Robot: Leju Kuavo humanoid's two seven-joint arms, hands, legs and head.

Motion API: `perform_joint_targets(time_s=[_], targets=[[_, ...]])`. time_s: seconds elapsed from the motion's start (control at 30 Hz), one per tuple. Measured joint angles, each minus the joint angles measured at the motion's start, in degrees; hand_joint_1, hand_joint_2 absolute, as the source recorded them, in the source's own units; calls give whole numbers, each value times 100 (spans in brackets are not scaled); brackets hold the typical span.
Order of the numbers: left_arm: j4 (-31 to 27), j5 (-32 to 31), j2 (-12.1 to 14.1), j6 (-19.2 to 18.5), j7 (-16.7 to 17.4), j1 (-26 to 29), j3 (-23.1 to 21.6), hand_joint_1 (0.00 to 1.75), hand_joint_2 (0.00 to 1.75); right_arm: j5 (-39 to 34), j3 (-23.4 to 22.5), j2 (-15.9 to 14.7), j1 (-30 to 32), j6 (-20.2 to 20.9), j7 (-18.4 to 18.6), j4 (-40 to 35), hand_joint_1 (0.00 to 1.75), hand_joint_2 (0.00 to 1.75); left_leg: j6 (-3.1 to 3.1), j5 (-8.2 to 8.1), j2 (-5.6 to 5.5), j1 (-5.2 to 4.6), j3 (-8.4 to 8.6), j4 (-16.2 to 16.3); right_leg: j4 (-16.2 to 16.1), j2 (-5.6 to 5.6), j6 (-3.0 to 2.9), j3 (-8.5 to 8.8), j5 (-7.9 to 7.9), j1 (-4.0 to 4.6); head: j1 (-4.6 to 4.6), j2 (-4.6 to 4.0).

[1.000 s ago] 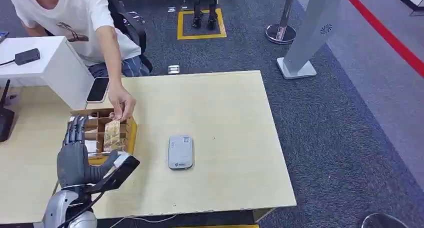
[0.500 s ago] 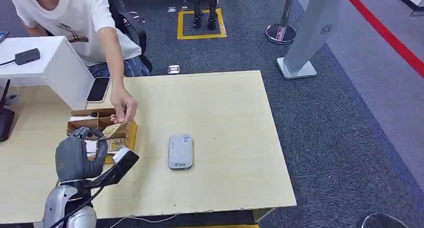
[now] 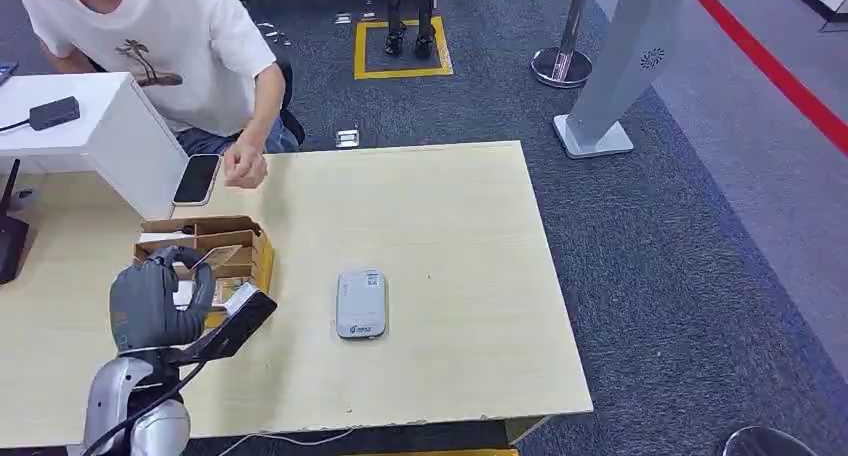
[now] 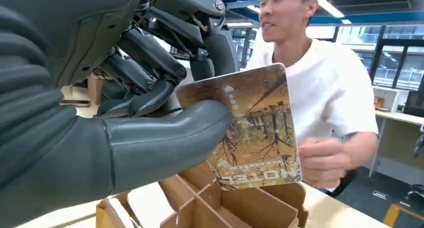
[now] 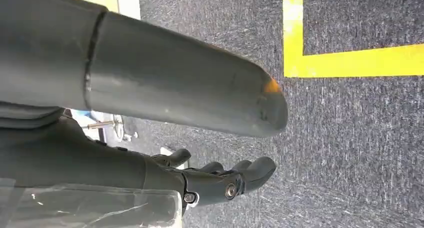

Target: Pass the card to the sensor for recognition and then transmit it.

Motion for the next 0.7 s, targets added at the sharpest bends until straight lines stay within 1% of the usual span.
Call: perform_joint_targets(time_s=[0.3,0.43,0.53,0.7], targets=[[201,-298,74,-61,64,-110,-85,175,175,13,35,0,0,35,0,0,0,0,0,0,0,0,0,0,0,1,0,0,0,0,0,0],[374,-783,109,29,188,-250,-177,175,175,122,68,0,-1,72,-9,0,0,0,0,0,-3,0,0,1,0,-2,0,-1,0,0,0,0],[715,-1284,140,208,228,-491,-350,175,175,210,138,0,-7,94,-28,0,0,0,0,1,-3,0,0,1,0,-2,0,0,1,0,0,0],[1528,-1739,162,445,138,-913,-762,175,175,319,231,-2,-43,170,-67,18,0,0,0,4,-2,-1,1,2,0,1,3,1,4,-1,0,0]])
